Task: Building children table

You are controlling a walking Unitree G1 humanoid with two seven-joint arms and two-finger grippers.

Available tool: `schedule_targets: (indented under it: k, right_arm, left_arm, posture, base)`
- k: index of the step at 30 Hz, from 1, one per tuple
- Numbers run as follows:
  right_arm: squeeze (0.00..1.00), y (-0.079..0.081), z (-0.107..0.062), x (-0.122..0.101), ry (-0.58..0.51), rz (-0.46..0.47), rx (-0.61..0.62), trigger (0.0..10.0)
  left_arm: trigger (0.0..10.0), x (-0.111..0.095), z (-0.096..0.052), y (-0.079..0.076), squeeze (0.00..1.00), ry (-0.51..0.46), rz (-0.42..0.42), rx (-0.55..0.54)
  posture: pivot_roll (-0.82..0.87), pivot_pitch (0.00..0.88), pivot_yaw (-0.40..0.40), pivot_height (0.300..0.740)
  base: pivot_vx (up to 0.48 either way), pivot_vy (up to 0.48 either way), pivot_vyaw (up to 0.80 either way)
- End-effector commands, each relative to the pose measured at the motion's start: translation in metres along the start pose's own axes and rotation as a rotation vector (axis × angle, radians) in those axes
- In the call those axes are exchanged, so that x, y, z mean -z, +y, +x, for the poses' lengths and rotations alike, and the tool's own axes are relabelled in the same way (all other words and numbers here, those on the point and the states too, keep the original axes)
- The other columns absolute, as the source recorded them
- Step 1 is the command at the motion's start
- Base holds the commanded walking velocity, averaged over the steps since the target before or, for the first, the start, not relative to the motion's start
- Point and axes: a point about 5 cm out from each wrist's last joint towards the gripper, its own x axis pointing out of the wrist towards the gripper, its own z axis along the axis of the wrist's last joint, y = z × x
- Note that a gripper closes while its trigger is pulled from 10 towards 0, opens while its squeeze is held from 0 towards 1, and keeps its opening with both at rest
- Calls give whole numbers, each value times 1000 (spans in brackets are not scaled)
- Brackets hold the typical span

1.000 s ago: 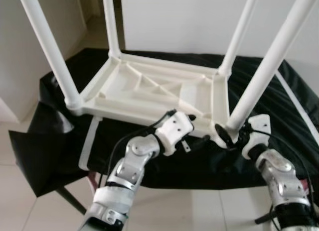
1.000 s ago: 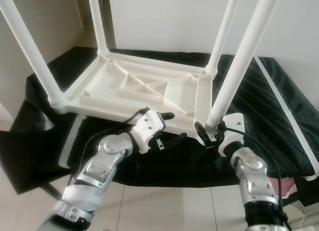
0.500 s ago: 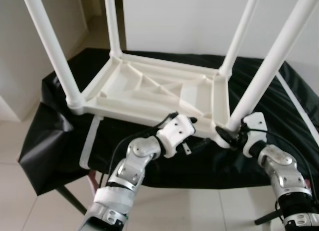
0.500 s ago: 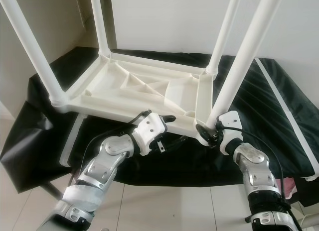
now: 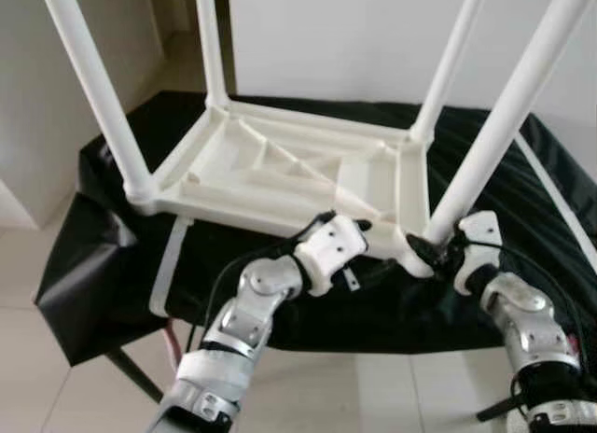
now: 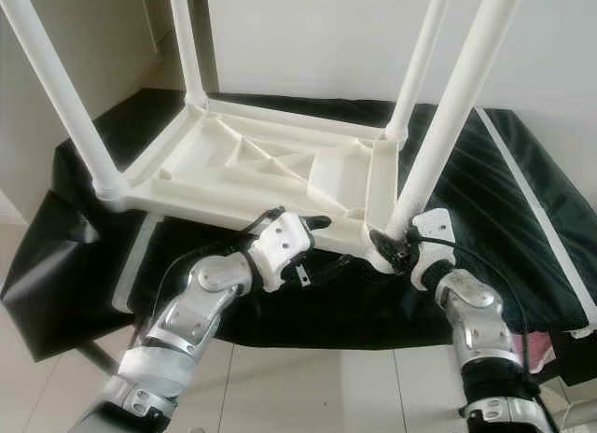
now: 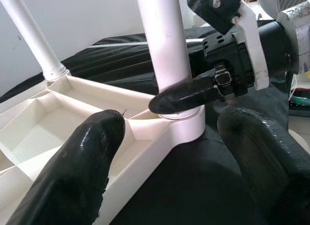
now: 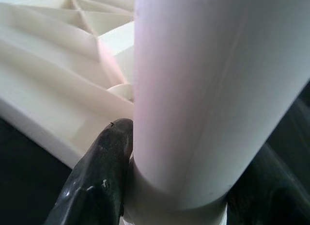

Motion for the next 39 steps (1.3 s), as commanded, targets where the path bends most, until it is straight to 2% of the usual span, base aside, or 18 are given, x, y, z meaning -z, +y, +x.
schedule_targets:
  k: [1,5,7,8,9,11,15,16,19,21,22,25,29,36,37,38,39]
  right_arm:
    - [0,-5,-8,15,80,3,100,10000]
    - [0,-3,-10,16,81,16,136,10000]
    - [0,1,-11,17,88,40,236,10000]
    - [0,1,-11,17,88,40,236,10000]
    - [0,4,-12,18,93,66,287,10000]
    - [0,11,-13,19,88,102,390,10000]
    - [0,22,-15,21,97,148,518,10000]
    - [0,29,-13,22,107,173,573,10000]
    - [0,36,-12,23,111,193,624,10000]
    - [0,50,-9,24,123,234,678,10000]
    - [0,50,-9,24,123,234,678,10000]
    - [0,64,-1,17,119,271,672,10000]
    - [0,62,-3,17,124,276,676,10000]
    - [0,70,0,5,19,279,606,10000]
    - [67,70,-1,3,8,281,598,10000]
    - [67,70,-1,3,8,281,598,10000]
    - [1000,68,-3,1,-19,280,586,10000]
  left_arm:
    - [10000,4,1,1,0,16,8,-94]
    - [10000,4,0,1,0,16,10,-98]
    - [10000,5,0,1,0,17,8,-102]
    - [10000,5,0,1,0,17,8,-102]
    - [10000,5,-1,1,0,17,8,-103]
    - [10000,5,-1,1,0,19,8,-105]
    - [10000,5,-1,1,0,20,9,-106]
    - [10000,5,-1,1,0,20,9,-107]
    - [10000,5,-1,1,0,19,9,-108]
    - [10000,5,-1,1,0,19,9,-110]
    - [10000,5,-1,1,0,19,9,-110]
    - [10000,5,-2,1,0,19,6,-114]
    - [10000,5,-2,1,0,20,6,-115]
    - [10000,5,-3,1,0,21,7,-119]
    - [10000,5,-3,1,0,21,7,-119]
    - [10000,5,-3,1,0,21,7,-119]
    - [10000,5,-3,0,0,20,6,-119]
  posture:
    - [-48,0,-40,740]
    - [-46,0,-43,740]
    - [-45,0,-45,740]
    - [-45,0,-45,740]
    - [-43,0,-47,740]
    - [-42,0,-49,740]
    - [-39,0,-50,740]
    - [-35,0,-53,740]
    - [-34,0,-53,740]
    - [-27,0,-53,740]
    - [-27,0,-53,740]
    - [-20,0,-56,740]
    - [-18,0,-57,740]
    - [-16,0,-58,740]
    - [-16,0,-58,740]
    - [-16,0,-58,740]
    - [-15,0,-59,740]
  base:
    - [0,0,0]
    - [0,0,0]
    - [0,0,0]
    - [0,0,0]
    - [0,0,0]
    - [0,0,0]
    - [0,0,0]
    - [0,0,0]
    - [0,0,0]
    - [0,0,0]
    - [0,0,0]
    - [0,0,0]
    - [0,0,0]
    - [0,0,0]
    - [0,0,0]
    - [0,0,0]
    - [0,0,0]
